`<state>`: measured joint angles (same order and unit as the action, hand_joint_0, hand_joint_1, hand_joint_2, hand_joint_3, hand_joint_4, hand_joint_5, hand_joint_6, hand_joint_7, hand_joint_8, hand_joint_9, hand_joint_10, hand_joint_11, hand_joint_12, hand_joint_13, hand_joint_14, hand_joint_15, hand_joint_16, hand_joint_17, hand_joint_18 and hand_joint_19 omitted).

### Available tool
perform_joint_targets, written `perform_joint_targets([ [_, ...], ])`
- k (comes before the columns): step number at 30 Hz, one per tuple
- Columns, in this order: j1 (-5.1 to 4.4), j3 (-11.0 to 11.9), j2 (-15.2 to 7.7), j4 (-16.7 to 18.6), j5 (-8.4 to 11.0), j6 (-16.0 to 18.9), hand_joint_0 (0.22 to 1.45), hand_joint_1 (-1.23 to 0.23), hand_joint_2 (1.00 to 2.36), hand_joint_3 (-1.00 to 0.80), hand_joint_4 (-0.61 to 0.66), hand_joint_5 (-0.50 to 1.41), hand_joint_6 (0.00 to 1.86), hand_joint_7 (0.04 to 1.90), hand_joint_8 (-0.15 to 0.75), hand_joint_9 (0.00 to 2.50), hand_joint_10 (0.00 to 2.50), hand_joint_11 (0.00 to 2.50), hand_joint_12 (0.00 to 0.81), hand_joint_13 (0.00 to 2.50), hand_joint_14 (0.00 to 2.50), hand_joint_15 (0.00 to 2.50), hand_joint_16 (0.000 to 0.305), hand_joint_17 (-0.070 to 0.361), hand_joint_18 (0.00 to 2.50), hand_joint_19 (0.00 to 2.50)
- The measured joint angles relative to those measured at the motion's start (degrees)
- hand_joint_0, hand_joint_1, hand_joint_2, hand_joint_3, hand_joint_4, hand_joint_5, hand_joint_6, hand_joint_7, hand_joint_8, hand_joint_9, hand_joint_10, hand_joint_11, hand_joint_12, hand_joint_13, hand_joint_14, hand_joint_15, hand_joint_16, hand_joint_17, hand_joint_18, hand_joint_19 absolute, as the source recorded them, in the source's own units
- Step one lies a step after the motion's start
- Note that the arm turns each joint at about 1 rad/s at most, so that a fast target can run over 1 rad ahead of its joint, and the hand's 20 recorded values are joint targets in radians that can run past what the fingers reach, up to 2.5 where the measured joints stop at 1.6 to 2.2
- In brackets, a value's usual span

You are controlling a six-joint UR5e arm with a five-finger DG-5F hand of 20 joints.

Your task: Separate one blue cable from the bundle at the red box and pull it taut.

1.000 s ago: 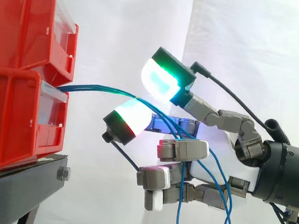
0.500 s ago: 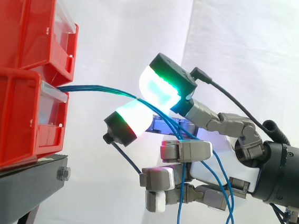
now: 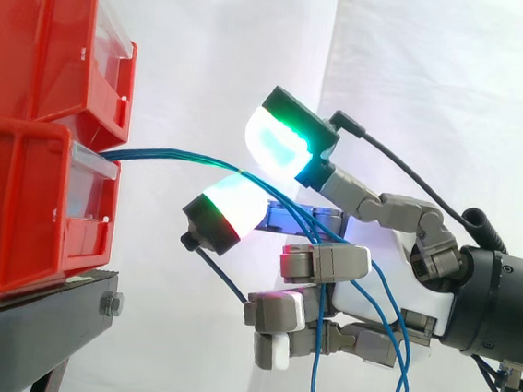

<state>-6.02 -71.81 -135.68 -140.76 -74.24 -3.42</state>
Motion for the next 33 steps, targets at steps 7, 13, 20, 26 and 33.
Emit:
perform_joint_targets([
  [7, -0.02, -0.04, -0.02, 0.04, 0.02, -0.01, 0.39, -0.61, 1.0, -0.5, 0.11, -0.09, 0.75, 1.19, 0.345, 1.62, 0.02, 1.7, 0.448, 1.3, 0.03, 1.01, 0.07, 0.157, 1.09, 0.81],
  [13, -0.04, -0.07, -0.01, 0.04, -0.08, -0.05, 0.54, -0.78, 1.0, -0.5, 0.05, -0.12, 0.77, 1.28, 0.266, 1.55, 0.03, 1.77, 0.364, 1.22, 0.03, 1.05, 0.054, 0.12, 0.94, 0.86],
  [20, -0.03, -0.06, 0.01, 0.05, -0.07, -0.09, 0.62, -0.66, 1.01, -0.37, 0.03, -0.12, 0.79, 1.25, 0.261, 1.54, 0.03, 1.77, 0.365, 1.22, 0.03, 1.06, 0.052, 0.116, 0.92, 0.9],
  [26, -0.04, -0.08, -0.01, 0.05, -0.05, -0.09, 0.61, -0.53, 1.02, -0.22, 0.03, -0.11, 0.75, 1.25, 0.255, 1.54, 0.03, 1.74, 0.366, 1.21, 0.03, 1.05, 0.053, 0.119, 0.91, 0.92],
  [33, -0.04, -0.08, -0.02, 0.05, -0.03, -0.09, 0.62, -0.51, 1.02, -0.17, 0.07, -0.1, 0.73, 1.33, 0.268, 1.55, 0.03, 1.75, 0.364, 1.21, 0.03, 1.05, 0.053, 0.119, 0.91, 0.91],
])
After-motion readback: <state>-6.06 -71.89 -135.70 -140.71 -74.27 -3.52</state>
